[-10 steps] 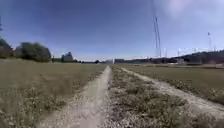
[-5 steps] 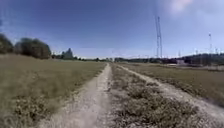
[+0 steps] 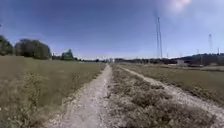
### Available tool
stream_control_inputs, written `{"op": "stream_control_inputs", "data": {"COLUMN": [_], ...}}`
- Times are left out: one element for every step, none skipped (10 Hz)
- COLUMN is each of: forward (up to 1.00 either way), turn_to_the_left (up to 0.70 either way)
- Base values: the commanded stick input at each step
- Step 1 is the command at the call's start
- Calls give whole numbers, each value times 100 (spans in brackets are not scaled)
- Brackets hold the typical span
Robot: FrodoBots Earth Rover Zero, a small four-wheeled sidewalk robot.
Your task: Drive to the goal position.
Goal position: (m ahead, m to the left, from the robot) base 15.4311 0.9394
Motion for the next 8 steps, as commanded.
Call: {"op": "stream_control_inputs", "data": {"forward": [70,70,70,70,70,70,70,70], "turn_to_the_left": [0,0,0,0,0,0,0,22]}}
